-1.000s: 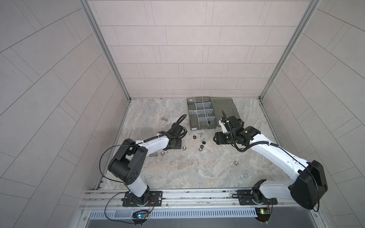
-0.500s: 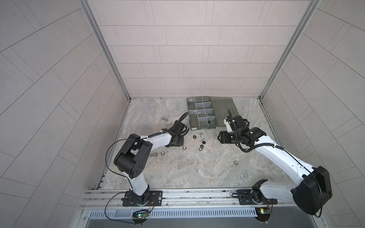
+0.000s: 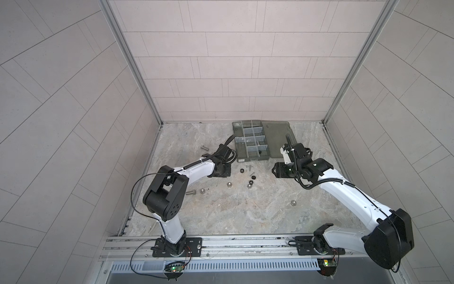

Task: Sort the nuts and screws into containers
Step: 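Lift and carry the steel bolt with the left gripper over the box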

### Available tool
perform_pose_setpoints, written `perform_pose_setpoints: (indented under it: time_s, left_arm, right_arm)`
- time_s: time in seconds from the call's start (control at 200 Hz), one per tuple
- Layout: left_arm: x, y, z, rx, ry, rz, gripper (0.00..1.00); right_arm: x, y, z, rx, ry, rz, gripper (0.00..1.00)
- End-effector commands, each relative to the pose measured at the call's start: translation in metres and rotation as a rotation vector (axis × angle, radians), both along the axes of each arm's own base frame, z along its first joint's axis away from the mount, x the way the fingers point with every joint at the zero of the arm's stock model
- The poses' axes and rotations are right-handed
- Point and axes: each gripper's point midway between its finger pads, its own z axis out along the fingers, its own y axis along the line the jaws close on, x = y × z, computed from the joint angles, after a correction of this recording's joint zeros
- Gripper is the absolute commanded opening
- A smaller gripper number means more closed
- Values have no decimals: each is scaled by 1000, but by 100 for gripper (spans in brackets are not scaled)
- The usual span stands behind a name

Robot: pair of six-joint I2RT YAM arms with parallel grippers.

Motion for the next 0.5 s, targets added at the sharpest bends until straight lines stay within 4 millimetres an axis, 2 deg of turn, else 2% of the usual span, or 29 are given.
perform_pose_setpoints:
  time_s: [0.0,0.28,0.39,0.495]
  left_arm:
    - [17,-10,27,-23,-45,-20,14]
    - [74,-59,73,-137,-120,-60,14]
    - [97,-77,85,-179,-146,-70,14]
    - [119,-103,92,-249,-176,-97,14]
  right_arm:
    - [-4,-7,3,-3,-6,-10,63]
    - [0,-16,4,9,-5,-37,63]
    - [1,-18,4,14,-2,-43,63]
    - [0,-21,3,16,7,-46,63]
